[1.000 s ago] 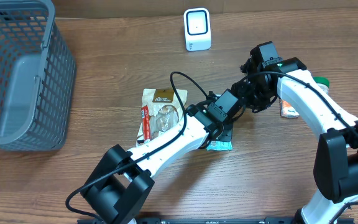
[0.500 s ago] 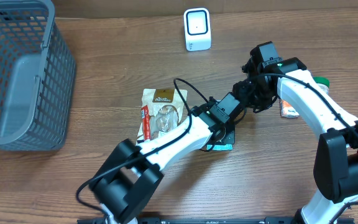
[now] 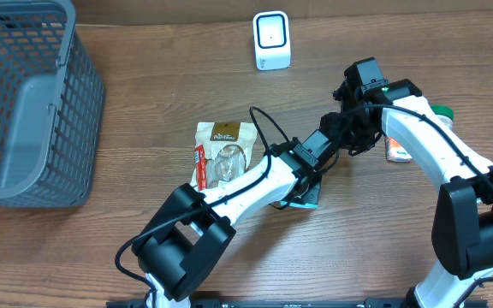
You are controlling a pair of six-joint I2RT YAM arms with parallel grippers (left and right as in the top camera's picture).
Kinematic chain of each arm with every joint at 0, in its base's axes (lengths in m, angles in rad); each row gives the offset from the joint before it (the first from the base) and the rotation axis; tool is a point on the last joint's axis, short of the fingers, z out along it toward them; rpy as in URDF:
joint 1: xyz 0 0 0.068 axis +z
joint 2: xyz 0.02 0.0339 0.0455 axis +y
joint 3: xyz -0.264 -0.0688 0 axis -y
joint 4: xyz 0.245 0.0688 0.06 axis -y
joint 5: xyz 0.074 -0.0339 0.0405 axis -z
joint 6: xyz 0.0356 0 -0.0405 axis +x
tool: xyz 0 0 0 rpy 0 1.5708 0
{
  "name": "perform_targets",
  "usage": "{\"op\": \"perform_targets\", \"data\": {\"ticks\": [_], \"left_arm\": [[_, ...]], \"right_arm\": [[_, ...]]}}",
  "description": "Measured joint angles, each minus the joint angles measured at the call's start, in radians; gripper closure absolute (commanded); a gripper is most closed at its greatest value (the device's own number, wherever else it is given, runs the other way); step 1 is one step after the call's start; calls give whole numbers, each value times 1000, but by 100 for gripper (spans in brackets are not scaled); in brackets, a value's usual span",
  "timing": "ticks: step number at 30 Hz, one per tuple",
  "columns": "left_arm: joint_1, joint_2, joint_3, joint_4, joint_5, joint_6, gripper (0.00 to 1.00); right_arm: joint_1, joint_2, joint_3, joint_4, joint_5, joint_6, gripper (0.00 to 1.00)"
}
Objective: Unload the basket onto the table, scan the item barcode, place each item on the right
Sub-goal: 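Grasp the mint-green pack with the left gripper and lift it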
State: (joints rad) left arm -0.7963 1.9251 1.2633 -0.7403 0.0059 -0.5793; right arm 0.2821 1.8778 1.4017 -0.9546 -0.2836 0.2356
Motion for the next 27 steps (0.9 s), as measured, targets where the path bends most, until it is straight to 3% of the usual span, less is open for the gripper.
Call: {"op": "perform_targets", "data": {"ticks": [8, 12, 15, 19, 27], "left_arm": [[4, 8, 35, -24, -228, 169, 96], [20, 13, 112, -135, -254, 187, 96], [30, 20, 224, -251, -211, 169, 96], [32, 20, 316, -267, -89, 132, 96], [14, 20, 239, -194, 29, 4, 96]], "right_arm": [[0, 0, 0, -8, 1, 0, 39], [0, 0, 0, -12, 1, 0, 39], [0, 0, 0, -16, 0, 0, 39], [-2, 0, 0, -18, 6, 0, 38], [-14, 0, 0, -23, 78, 0, 38]]}}
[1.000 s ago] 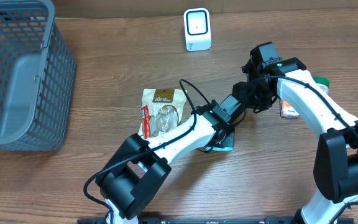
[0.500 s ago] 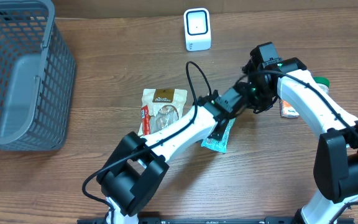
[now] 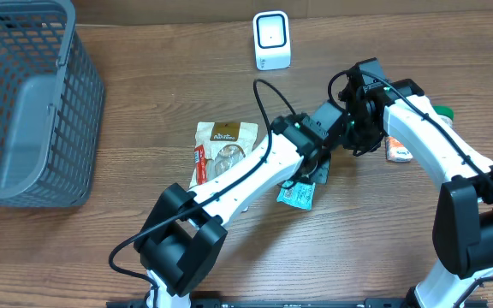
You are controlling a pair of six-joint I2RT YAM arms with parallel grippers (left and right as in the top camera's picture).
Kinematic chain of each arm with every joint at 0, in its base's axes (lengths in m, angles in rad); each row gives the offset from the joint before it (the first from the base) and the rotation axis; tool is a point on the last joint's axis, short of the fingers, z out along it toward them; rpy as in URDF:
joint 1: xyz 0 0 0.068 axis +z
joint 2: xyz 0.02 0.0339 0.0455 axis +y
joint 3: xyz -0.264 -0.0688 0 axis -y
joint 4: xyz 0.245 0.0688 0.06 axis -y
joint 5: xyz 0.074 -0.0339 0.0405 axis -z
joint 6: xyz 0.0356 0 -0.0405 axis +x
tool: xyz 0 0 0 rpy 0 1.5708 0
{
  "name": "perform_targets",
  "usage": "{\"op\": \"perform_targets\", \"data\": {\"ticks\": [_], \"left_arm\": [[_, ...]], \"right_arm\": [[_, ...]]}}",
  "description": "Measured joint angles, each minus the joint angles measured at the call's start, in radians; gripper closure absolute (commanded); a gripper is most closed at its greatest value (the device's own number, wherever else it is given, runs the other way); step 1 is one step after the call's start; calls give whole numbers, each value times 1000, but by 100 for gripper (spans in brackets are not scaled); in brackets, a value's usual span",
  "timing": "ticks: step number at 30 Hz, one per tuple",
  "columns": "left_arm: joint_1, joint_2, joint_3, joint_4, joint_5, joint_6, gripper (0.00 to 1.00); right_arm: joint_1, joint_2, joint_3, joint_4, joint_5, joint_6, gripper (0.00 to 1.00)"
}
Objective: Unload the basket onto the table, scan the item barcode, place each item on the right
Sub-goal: 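Grasp the mint-green pack with the left gripper and lift it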
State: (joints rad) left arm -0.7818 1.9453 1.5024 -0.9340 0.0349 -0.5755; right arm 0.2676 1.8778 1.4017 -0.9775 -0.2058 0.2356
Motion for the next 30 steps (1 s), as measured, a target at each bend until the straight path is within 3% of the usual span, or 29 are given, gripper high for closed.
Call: {"op": "perform_targets", "data": {"ticks": [12, 22, 30], "left_arm": [[-32, 3, -221, 225, 48, -108, 96], [35, 3, -221, 205, 42, 56, 96], [109, 3, -217, 200, 28, 120, 96]], "right_arm": [[-84, 0, 0, 4, 14, 0, 37], [-84, 0, 0, -1, 14, 0, 37], [-84, 0, 0, -3, -5, 0, 37]]}}
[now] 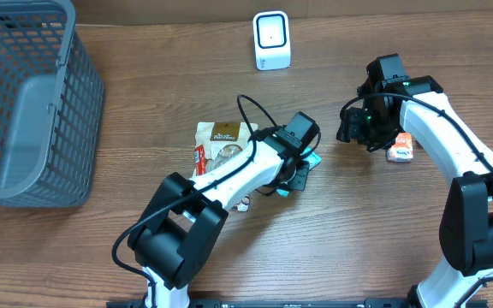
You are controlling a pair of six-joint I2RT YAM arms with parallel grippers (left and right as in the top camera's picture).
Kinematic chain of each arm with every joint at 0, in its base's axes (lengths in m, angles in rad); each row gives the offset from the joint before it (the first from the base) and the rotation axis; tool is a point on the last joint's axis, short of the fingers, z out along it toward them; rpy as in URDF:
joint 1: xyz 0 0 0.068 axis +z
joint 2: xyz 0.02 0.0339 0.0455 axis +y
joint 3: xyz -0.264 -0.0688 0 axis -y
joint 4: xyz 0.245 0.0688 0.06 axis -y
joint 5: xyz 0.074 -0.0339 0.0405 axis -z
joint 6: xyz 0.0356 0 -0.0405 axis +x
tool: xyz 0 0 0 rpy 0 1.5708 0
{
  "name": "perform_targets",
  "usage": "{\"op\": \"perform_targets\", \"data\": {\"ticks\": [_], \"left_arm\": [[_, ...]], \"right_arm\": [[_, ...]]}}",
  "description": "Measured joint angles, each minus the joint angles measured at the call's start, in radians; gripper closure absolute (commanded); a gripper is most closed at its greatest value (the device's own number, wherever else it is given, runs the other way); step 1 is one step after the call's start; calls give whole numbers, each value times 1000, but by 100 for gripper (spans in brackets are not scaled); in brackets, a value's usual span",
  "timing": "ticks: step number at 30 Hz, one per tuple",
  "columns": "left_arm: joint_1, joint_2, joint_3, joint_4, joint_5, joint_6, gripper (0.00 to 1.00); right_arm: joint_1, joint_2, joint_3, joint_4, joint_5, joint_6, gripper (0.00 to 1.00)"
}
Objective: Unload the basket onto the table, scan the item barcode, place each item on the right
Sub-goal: 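Grasp the mint-green pack with the left gripper and lift it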
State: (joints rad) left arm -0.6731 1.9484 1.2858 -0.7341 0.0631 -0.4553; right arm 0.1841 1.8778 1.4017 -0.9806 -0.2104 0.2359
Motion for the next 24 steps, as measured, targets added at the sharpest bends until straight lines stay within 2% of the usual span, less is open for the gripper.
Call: {"op": "perform_targets", "data": {"ticks": [5, 11, 15, 24], "left_arm": [[26, 1, 60, -85, -14, 15, 94], [39, 1, 224, -249, -49, 18, 93], [64, 1, 246, -305, -50, -3, 95], [114, 1, 208, -279, -53, -43, 96]], "right_arm": [[0, 0, 0, -3, -34, 0, 33], [2, 0, 0, -5, -81, 0, 33], [9, 0, 0, -5, -93, 0, 33], [45, 0, 0, -2, -100, 0, 31]]}}
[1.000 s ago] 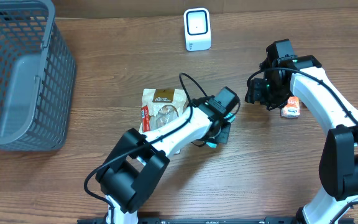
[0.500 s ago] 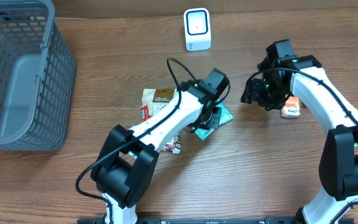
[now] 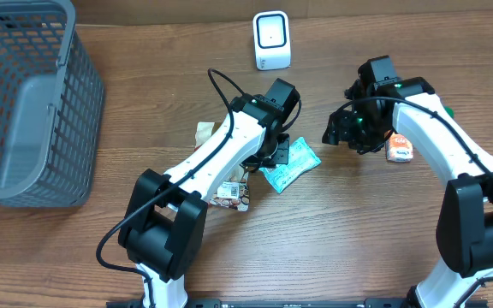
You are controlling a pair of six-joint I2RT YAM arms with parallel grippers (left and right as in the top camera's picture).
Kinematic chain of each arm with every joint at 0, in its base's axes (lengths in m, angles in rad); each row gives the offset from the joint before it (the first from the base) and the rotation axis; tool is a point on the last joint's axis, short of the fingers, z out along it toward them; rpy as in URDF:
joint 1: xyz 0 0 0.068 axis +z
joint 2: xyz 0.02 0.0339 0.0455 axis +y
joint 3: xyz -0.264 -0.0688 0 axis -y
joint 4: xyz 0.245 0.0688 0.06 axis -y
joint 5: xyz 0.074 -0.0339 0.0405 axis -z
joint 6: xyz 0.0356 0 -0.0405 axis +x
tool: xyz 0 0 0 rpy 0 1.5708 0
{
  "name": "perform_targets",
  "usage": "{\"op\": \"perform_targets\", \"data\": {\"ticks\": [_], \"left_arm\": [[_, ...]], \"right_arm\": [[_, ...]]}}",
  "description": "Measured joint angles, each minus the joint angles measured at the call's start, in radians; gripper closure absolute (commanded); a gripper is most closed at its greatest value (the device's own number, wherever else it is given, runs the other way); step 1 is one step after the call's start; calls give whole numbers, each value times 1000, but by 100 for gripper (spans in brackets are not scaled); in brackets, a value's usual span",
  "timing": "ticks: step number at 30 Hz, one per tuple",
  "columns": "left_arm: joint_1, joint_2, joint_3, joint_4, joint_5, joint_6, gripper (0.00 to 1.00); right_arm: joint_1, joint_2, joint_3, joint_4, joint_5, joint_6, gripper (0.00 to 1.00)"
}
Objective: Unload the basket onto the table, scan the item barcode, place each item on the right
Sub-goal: 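Grasp the mint-green pack with the left gripper and lift it, then move the right gripper left and grasp the pack's end from the left gripper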
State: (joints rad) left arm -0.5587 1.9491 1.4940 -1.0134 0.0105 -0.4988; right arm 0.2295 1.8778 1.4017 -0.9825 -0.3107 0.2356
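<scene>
A teal packet (image 3: 291, 166) hangs just above the table's middle, tilted, with my left gripper (image 3: 274, 156) shut on its left edge. The white scanner (image 3: 271, 40) stands upright at the back, well beyond the packet. My right gripper (image 3: 339, 133) hovers to the right of the packet, apart from it, with nothing seen in it. Its fingers are too dark to tell whether they are open.
A brown snack bag (image 3: 228, 192) lies partly under my left arm. An orange packet (image 3: 398, 148) and a green-capped item (image 3: 446, 111) lie by my right arm. A grey wire basket (image 3: 24, 103) fills the far left.
My left gripper has moved left and a little toward the scanner, and the teal packet now shows more of its face. The right gripper has shifted slightly left.
At first both grippers met near the table's middle right with the teal packet under the left one. Then the packet lay below them. After that the arms had parted and the packet was at the left gripper, which now holds it further left.
</scene>
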Motion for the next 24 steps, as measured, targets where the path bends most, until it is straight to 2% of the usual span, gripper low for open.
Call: {"op": "perform_targets", "data": {"ticks": [24], "left_arm": [[29, 0, -188, 258, 29, -76, 96]], "right_arm": [[60, 0, 0, 29, 0, 0, 32]]}}
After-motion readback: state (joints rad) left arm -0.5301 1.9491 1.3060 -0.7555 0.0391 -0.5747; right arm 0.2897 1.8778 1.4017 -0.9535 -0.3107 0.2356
